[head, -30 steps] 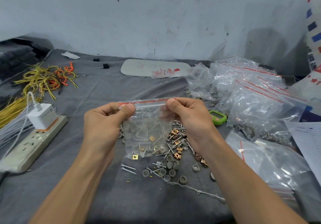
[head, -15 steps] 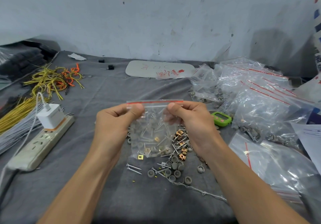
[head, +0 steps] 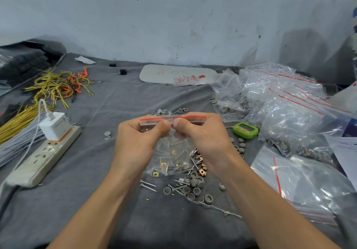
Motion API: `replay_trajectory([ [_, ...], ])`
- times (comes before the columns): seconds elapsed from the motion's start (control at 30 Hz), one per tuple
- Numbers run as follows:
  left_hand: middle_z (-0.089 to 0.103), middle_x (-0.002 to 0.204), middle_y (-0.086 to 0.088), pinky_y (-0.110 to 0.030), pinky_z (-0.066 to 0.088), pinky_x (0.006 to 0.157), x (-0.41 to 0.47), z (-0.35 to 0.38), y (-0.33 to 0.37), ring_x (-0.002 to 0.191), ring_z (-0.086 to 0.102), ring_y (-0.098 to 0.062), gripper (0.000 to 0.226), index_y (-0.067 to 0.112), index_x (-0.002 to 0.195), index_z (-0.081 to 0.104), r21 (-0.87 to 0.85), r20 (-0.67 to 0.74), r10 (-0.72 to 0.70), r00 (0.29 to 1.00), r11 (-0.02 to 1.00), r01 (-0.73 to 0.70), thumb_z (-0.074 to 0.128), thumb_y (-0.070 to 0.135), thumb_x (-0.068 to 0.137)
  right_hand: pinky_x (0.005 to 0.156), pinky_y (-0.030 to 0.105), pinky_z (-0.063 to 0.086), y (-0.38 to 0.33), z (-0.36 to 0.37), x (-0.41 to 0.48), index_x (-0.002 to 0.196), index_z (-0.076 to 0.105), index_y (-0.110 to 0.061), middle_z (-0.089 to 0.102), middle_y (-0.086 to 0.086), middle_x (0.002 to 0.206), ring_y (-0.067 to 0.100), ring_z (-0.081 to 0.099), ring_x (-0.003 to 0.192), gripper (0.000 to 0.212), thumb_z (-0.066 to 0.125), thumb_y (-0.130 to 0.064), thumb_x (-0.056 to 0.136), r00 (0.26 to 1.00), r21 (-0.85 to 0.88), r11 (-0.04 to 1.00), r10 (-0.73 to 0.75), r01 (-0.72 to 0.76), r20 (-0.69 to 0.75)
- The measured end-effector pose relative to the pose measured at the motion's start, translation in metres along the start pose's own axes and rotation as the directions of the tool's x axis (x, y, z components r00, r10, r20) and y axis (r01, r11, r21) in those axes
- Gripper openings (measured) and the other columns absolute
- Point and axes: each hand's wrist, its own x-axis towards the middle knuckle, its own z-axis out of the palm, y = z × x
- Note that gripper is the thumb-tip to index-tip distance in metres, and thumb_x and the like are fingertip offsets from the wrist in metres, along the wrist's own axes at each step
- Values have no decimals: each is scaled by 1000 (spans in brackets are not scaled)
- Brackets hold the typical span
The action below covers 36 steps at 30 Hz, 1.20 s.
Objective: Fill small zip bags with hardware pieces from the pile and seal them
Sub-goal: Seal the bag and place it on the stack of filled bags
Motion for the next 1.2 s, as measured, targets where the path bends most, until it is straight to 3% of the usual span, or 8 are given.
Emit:
replay_trajectory([
  [0.3,75,72,-5,-20,53,66,2,1,-1,68,68,-12,11,18,72,81,-113,-40,-20,999,993,15,85,8,68,69,28,55,0,-3,-3,81,80,-8,72,8,70,14,65,65,10,74,-2,88,999,50,998,49,-49,10],
  [0.47,75,75,-3,-22,55,62,10,-9,-1,68,70,-11,16,14,70,80,-301,-141,-185,972,944,136,81,29,64,76,20,49,2,-14,-3,78,79,-19,78,0,80,6,70,76,20,72,-7,92,964,-372,919,204,-128,172],
  [0.53,78,87,-3,-18,54,62,10,-13,-4,77,73,-10,31,17,81,82,-248,0,-235,972,942,227,85,40,59,68,19,49,0,-14,-4,74,77,-17,76,1,72,10,66,68,28,66,-3,95,976,-261,956,173,-135,130],
  [0.63,77,112,2,-23,52,85,2,-8,-13,103,72,-10,52,22,114,77,73,292,-342,893,939,335,88,35,65,64,24,54,-7,-17,-8,69,76,-14,72,5,70,16,64,65,34,62,-5,98,974,62,975,207,-213,91],
  [0.73,79,99,-7,-24,52,82,-9,10,-16,90,73,-15,19,15,100,81,108,319,-351,880,936,334,82,13,81,65,31,58,-19,-34,-14,79,74,-7,69,8,75,20,64,69,20,64,-8,97,968,211,944,248,-252,46],
  [0.87,76,78,-12,-19,50,64,-15,37,-13,67,67,-14,10,9,78,80,48,293,-316,902,947,316,74,2,84,61,26,50,-25,-66,-28,82,77,-18,71,2,69,11,63,62,7,76,-13,87,980,-416,898,187,-141,73],
  [1.07,77,94,-7,-23,56,66,-7,135,-5,75,70,-12,29,11,112,73,-88,307,-368,877,907,411,78,23,86,44,24,45,-47,-172,-23,76,75,2,69,12,64,14,57,47,10,73,6,84,963,-313,932,106,-184,-250],
  [1.2,67,116,9,-24,54,90,-2,210,-22,101,67,-3,61,25,141,51,224,327,-287,900,949,221,78,22,87,64,26,57,-41,-249,-23,88,75,-9,74,11,82,14,68,63,3,73,-10,89,814,-357,858,113,-369,-570],
])
